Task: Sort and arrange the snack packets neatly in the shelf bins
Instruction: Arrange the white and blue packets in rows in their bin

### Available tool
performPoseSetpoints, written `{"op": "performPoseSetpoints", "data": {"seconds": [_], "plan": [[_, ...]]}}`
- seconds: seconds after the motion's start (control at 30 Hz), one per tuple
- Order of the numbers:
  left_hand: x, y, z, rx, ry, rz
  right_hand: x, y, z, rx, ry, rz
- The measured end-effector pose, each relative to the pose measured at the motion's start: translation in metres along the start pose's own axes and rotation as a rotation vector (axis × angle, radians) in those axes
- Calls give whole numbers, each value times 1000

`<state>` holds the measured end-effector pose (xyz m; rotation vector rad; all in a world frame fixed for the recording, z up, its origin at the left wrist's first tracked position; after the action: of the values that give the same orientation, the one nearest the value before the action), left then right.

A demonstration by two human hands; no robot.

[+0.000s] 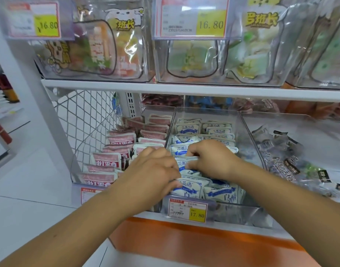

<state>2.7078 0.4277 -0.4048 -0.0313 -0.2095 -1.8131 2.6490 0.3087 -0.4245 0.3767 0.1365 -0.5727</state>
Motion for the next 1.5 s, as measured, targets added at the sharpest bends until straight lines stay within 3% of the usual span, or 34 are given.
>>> {"op": "performPoseSetpoints", "data": {"seconds": [0.1,0.23,0.37,0.5,0.63,0.93,1.0,1.07,1.13,1.2,1.5], "plan": [[1,-1,-3,41,-10,50,3,-1,-11,13,64,3],[5,-1,-3,35,26,75,-5,-6,-6,202,235,2],[2,-3,2,-9,31,78,-40,-11,33,58,285,-23],[10,-21,9,-114,0,17,-66,-23,21,-105,421,-106],[23,-27,-4,-228,130,35,-74,-17,3,-93,465,-103],[32,-23,-6,-217,221,103,-74,-20,8,-575,274,-123],[31,-24,-6,-279,224,116,-72,-21,3,-478,317,-124],[29,-26,-7,-317,223,119,-76,-29,10,-217,384,-151],[28,-28,-8,-344,210,119,-80,-31,28,-73,317,-139],[31,-31,-13,-355,221,113,-78,-31,37,-124,242,-140],[36,-35,-24,-261,283,123,-51,-29,13,-423,196,-191]]}}
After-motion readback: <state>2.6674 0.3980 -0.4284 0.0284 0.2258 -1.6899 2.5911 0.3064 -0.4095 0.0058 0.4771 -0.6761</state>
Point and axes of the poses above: each hand's wrist, its own x-axis towards the middle knuckle, its own z-axis out of the back of the hand, y = z × x, the point moved 8 cm from there along x, towards the middle knuckle, and after that the axes turned 15 degrees about y, right-handed, at the moved point
